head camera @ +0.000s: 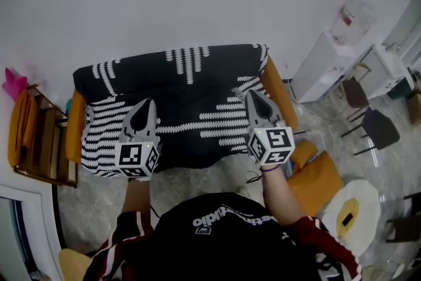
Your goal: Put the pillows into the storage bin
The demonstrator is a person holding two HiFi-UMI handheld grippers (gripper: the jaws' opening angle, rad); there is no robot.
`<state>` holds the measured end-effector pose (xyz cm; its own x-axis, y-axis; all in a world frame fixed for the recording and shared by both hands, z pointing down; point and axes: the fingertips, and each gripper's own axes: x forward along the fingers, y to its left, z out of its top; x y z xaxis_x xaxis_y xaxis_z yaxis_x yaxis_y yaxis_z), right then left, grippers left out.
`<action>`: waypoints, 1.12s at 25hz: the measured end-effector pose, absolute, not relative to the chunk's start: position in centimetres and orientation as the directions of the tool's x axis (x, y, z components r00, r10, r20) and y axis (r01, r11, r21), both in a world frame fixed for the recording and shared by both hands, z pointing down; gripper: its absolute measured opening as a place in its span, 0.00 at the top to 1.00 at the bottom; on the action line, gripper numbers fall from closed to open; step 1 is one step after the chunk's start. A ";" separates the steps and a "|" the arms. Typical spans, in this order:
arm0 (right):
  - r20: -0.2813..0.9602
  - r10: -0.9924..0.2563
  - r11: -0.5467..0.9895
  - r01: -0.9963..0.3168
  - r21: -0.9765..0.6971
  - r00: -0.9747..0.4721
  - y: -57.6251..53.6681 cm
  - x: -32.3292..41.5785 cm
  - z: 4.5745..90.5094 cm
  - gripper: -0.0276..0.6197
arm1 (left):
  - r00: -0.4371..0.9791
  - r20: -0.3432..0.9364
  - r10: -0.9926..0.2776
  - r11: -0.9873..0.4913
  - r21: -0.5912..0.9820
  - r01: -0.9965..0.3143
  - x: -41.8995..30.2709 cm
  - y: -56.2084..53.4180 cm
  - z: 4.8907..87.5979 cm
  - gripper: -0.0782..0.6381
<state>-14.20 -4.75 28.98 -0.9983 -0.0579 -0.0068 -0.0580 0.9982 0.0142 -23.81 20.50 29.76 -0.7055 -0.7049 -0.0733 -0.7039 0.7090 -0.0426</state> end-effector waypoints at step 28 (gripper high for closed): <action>0.002 -0.082 0.996 -0.082 0.041 -0.997 -3.8 -12.5 28.8 0.96 | -0.674 -0.077 -0.735 0.677 -0.035 -0.735 -21.9 19.4 30.0 0.88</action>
